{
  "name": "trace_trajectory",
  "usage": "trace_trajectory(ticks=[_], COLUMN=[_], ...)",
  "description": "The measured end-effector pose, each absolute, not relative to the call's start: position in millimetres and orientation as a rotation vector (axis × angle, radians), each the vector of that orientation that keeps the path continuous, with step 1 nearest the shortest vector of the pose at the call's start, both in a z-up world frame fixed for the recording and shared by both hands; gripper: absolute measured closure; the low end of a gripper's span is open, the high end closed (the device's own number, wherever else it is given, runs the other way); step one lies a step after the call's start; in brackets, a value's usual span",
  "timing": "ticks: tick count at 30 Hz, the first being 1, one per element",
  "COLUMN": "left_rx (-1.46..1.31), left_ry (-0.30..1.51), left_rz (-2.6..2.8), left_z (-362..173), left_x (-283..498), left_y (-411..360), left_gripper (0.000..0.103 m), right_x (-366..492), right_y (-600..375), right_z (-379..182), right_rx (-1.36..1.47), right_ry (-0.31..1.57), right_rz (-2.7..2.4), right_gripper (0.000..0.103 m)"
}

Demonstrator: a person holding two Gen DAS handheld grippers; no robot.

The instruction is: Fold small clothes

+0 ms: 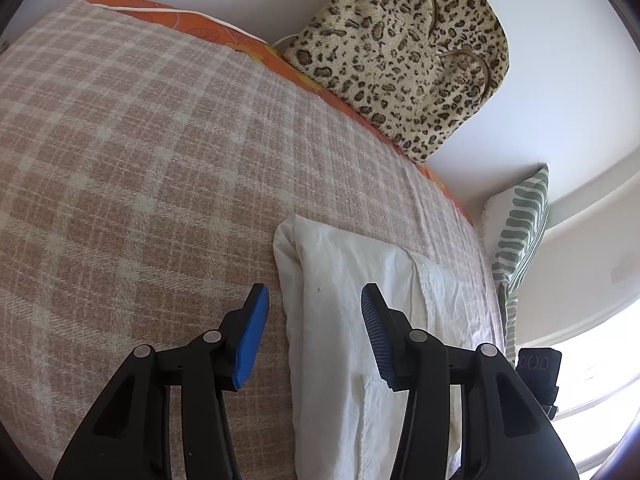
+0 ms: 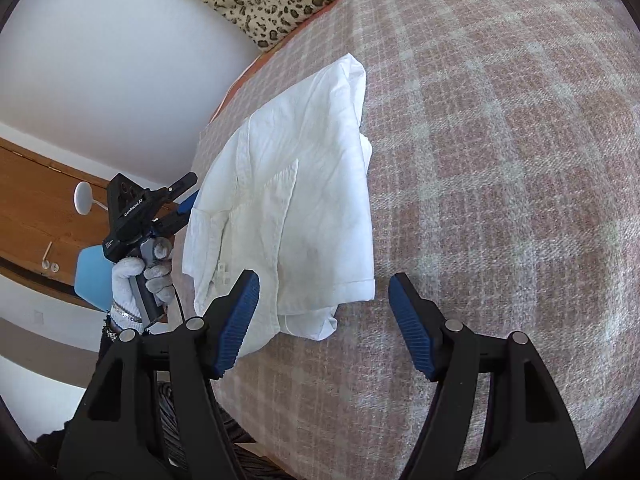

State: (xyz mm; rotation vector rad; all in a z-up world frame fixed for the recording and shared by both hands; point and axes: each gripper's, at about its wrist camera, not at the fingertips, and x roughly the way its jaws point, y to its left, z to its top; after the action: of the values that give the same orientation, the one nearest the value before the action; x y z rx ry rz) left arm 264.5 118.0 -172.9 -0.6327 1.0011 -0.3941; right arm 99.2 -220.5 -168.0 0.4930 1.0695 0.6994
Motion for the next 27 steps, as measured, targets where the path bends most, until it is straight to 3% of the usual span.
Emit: trace_trajectory(ticks=[12,14,16,19,22,27], left_rx=[-0.79,-0.783,-0.745,-0.715,-0.637,-0.398], left_ry=[1.003,1.0,0.998,0.993,0.963,0.876], left_rz=[-0.466,-0.472,-0.451,-0.428,-0.414,-0.369], left_z=[-195.6,-195.2,-194.8,-193.0,-180.6,-143.3], left_x=[292.9,294.8,294.9,294.0,289.3,273.0], left_y=[109.2,106.6,103.0,100.2,95.4,67.3], left_gripper=[0.056,0.059,0.07,0.081,0.089,0.093], right_x=[100.1,103.7,107.6,98.9,87.1,65.8], right_y=[-185.6,-182.0,-179.4,-176.0,-168.0,-148.8], right_z=[-178.5,-179.2,-181.7,-174.8,-159.9,-136.4], right_rx=[0.519,0.53,0.531,0.455,0.33,0.094], right_ry=[1.012,1.014,1.022,1.01,0.97,0.888], right_rz=[0.801,0.804,0.782,0.741,0.701,0.641], right_gripper=[0.031,0.039,0.057,0.07,0.079,0.082])
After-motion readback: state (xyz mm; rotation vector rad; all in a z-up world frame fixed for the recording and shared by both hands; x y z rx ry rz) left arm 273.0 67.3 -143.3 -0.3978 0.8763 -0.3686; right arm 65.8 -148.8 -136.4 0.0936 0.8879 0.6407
